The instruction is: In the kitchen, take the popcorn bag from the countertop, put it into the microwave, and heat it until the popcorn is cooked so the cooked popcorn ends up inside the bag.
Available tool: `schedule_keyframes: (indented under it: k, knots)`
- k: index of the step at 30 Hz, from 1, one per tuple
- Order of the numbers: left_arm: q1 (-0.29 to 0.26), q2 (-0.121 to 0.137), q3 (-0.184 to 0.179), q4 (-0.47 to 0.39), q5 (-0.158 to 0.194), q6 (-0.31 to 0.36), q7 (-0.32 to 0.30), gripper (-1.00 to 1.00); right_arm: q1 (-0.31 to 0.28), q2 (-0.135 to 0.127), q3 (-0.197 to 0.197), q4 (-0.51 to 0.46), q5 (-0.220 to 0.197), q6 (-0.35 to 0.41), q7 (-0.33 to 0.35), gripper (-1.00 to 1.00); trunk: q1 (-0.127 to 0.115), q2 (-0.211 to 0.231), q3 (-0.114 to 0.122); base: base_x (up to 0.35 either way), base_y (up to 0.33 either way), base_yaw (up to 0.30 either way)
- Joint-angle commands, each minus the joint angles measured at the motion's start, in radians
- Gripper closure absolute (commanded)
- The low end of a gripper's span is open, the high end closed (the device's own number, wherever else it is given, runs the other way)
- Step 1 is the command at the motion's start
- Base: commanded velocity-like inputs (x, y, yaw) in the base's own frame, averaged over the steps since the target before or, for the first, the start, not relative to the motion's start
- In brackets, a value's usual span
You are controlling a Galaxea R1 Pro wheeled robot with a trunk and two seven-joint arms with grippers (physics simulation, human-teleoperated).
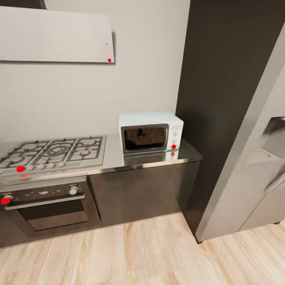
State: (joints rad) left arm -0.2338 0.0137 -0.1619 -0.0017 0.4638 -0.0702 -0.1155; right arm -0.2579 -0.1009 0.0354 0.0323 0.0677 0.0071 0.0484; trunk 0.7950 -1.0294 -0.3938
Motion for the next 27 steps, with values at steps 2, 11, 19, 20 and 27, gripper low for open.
schedule_keyframes:
  k: [2,11,19,20,27]
  knots:
    - [-0.001,0.000,-0.008,0.002,0.010,-0.004,-0.004,-1.00,-0.001,0.000,0.003,0.001,0.007,0.001,0.002,-1.00,0.000,-0.001,-0.001,0.000,0.000,0.268]
    - [-0.001,0.000,-0.008,0.002,0.010,-0.003,-0.004,-1.00,-0.001,0.000,0.003,0.001,0.007,0.001,0.002,-1.00,0.000,-0.001,-0.001,0.000,0.000,0.268]
    - [-0.001,0.000,-0.008,0.002,0.010,-0.003,-0.004,-1.00,-0.001,0.003,0.003,0.001,0.008,-0.009,-0.001,-1.00,0.000,-0.001,-0.001,0.000,0.000,0.069]
    - [-0.001,0.000,-0.008,0.002,0.010,-0.003,-0.004,-1.00,-0.001,0.004,0.003,0.001,0.008,-0.010,-0.001,-1.00,0.000,-0.001,-0.001,0.000,0.000,0.004]
    - [-0.001,0.000,-0.007,0.002,0.010,-0.003,-0.004,-1.00,0.000,0.006,0.003,0.001,0.010,-0.012,-0.001,-1.00,0.000,-0.001,-0.001,0.000,0.000,0.001]
